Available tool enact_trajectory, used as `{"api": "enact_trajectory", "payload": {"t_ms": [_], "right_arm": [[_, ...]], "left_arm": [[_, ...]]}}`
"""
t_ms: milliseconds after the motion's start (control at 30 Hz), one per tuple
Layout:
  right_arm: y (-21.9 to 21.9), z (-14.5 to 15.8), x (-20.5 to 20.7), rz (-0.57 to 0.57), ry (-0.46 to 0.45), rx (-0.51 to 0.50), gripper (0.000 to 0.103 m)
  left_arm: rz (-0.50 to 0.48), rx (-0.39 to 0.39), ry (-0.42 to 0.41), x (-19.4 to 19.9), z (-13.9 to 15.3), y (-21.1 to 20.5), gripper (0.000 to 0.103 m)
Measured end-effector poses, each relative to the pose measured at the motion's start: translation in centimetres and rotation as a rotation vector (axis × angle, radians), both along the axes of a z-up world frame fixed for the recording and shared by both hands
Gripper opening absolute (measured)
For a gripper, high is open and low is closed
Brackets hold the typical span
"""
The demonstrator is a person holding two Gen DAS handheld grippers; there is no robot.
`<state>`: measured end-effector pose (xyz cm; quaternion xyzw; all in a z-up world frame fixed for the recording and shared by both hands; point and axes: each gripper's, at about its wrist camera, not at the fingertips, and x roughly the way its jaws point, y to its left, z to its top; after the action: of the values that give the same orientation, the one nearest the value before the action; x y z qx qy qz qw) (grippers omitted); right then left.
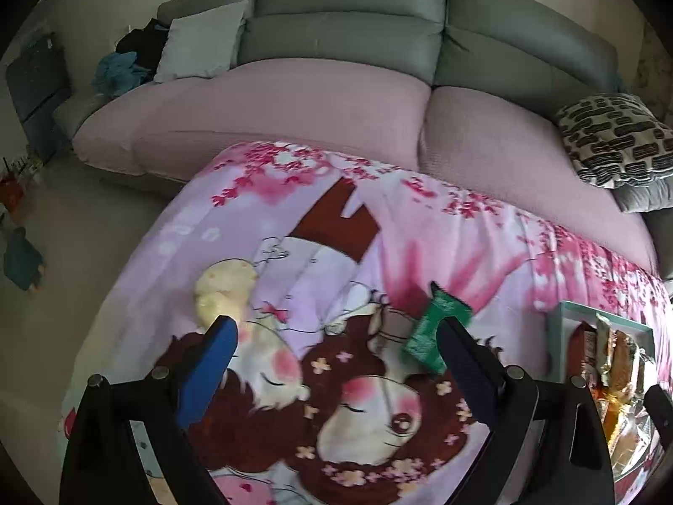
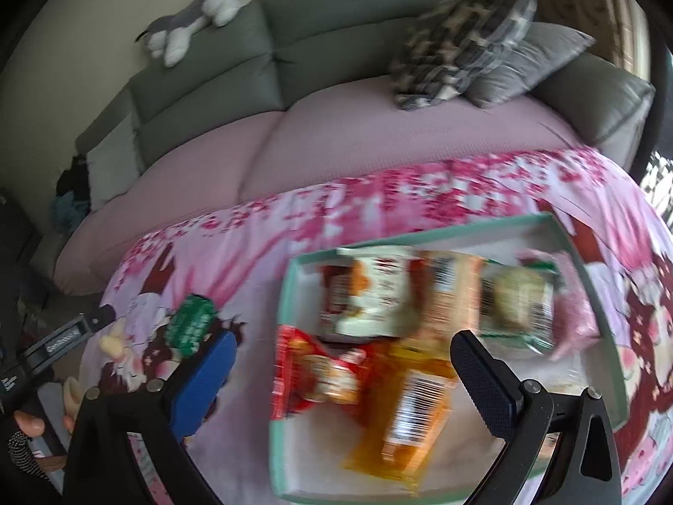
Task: Organize snacks
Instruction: 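Move both open grippers back toward the green packet on the bed, then grasp the green packet with the right gripper while the left grasps the round cream bun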
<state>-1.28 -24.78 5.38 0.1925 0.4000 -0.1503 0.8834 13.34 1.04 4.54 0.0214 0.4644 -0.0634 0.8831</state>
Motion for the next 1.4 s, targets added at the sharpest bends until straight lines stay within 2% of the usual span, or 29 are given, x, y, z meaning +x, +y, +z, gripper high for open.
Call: {"api": "enact_trajectory", "payload": {"t_ms": [200, 400, 567, 633, 700, 900, 1000, 1167, 1400], "right_arm": [[4.3, 0.3, 4.1, 0.114, 0.007, 0.019, 0.103], [8.3, -2.0, 8.6, 0.204, 0.063, 0.07, 0.103], [10.6, -4.5, 11.9, 0.259, 0.121, 0.097, 0.101], [11.3, -5.5, 13.3, 0.266, 0.15, 0.097, 0.099], [11.6, -6.4, 14.3, 0.267, 0.172, 0.105, 0.096], [12.9, -8.6, 16.8, 0.284, 0.228, 0.111, 0.093], [13.4, -9.2, 17.6, 0.293, 0.253, 0.102, 0.092], [14.1, -10.5, 18.7, 0.3, 0.289, 0.081, 0.092], [15.0, -11.5, 19.3, 0.299, 0.327, 0.018, 0.092]], "left_arm": [[0.057, -0.073, 0.076, 2.3, -0.6, 3.2, 0.096], [0.062, -0.045, 0.108, 4.8, -1.6, 6.7, 0.095], [0.108, -0.14, 0.194, 6.5, -3.6, 10.1, 0.094], [0.115, -0.163, 0.214, 6.8, -4.3, 10.8, 0.084], [0.112, -0.165, 0.229, 7.1, -4.9, 11.0, 0.078], [0.07, -0.167, 0.28, 7.3, -6.9, 10.5, 0.068], [0.04, -0.14, 0.299, 7.4, -7.6, 9.8, 0.061], [0.0, -0.044, 0.311, 7.5, -8.7, 8.4, 0.061], [-0.007, 0.014, 0.292, 7.1, -8.9, 7.5, 0.057]]}}
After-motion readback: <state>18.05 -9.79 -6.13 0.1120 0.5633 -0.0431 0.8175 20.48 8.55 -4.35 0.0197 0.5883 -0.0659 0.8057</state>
